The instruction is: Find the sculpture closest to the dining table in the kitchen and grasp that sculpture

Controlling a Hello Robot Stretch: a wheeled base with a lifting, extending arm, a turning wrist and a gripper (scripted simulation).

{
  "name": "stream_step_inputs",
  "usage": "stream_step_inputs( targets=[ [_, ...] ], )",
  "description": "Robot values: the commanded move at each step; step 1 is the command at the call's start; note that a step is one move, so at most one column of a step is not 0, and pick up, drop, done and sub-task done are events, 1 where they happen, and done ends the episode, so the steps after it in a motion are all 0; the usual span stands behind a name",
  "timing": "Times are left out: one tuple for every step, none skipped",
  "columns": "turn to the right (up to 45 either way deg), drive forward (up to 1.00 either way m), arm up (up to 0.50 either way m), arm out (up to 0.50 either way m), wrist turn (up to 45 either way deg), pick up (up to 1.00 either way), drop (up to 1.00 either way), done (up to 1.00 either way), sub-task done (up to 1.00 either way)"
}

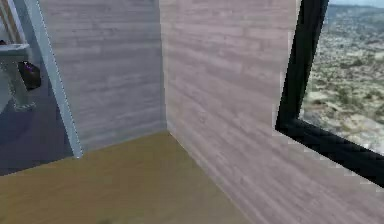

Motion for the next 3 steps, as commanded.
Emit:
stream_step_inputs(
  targets=[
    [-45.0, 0.00, 0.00, 0.00, 0.0, 0.00, 0.00, 0.00, 0.00],
    [-45.0, 0.00, 0.00, 0.00, 0.0, 0.00, 0.00, 0.00, 0.00],
    [-45.0, 0.00, 0.00, 0.00, 0.0, 0.00, 0.00, 0.00, 0.00]
  ],
)
